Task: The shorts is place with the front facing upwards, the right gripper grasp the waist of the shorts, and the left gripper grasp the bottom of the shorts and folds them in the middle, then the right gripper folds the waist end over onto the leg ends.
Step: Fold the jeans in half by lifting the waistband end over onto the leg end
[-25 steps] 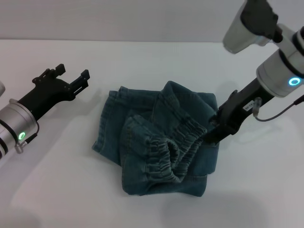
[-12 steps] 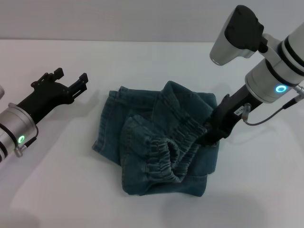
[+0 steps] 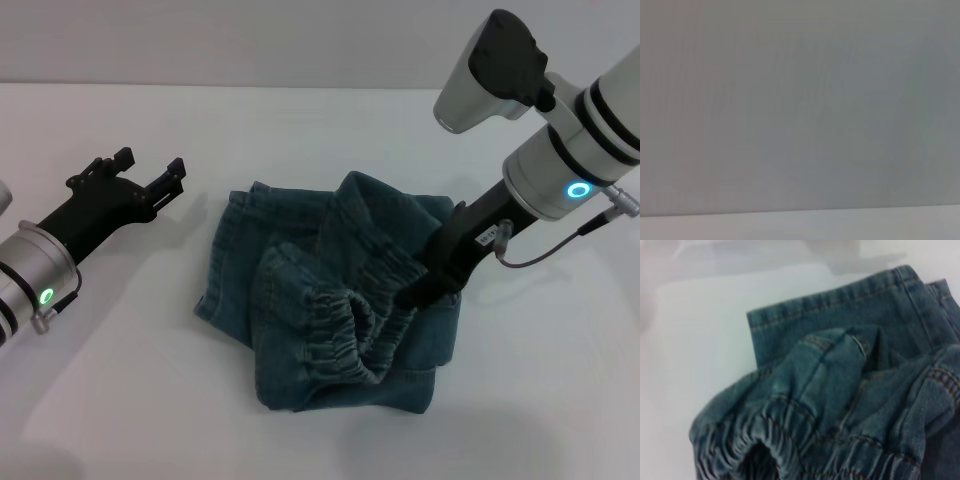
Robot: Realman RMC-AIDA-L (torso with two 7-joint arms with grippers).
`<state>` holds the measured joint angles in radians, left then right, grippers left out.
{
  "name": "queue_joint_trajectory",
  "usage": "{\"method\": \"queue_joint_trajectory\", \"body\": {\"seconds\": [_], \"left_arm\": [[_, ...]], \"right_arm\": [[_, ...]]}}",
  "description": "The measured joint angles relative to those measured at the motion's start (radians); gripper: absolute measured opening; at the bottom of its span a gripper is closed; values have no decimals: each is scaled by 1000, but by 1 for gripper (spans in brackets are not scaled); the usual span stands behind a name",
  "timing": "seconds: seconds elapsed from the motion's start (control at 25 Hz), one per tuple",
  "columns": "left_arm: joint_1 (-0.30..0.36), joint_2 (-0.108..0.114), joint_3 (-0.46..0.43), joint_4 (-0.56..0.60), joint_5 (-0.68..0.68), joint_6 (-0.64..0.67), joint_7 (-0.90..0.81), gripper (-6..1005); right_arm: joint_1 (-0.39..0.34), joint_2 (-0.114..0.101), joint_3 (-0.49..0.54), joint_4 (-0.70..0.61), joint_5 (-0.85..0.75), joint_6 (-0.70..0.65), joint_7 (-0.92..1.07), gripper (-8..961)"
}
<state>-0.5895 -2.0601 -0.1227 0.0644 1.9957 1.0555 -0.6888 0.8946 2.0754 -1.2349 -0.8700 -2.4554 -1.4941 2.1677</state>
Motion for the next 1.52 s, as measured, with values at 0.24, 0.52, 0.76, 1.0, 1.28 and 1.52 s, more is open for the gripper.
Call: {"method": "queue_joint_trajectory", "body": {"seconds": [0.24, 0.52, 0.76, 1.0, 1.28, 1.52], "left_arm": [[2, 0, 1, 0, 0, -1, 2, 783], [15, -1, 0, -1, 0, -1, 2, 783], [23, -1, 0, -2, 0, 0, 2, 783], [30, 3, -3, 6, -1, 24, -3, 783], [35, 6, -28, 20, -3, 74, -7, 783], [43, 7, -59, 27, -5, 117, -2, 783]], "right_arm": [[0, 0, 0, -5, 49, 8, -2, 536], [0, 0, 0, -4, 60, 31, -2, 489], [2, 0, 0, -8, 72, 40, -3, 333], [12, -1, 0, -29, 130, 55, -4, 39], [26, 1, -1, -46, 165, 96, -5, 8], [38, 3, -52, -39, 222, 177, -12, 7]]}}
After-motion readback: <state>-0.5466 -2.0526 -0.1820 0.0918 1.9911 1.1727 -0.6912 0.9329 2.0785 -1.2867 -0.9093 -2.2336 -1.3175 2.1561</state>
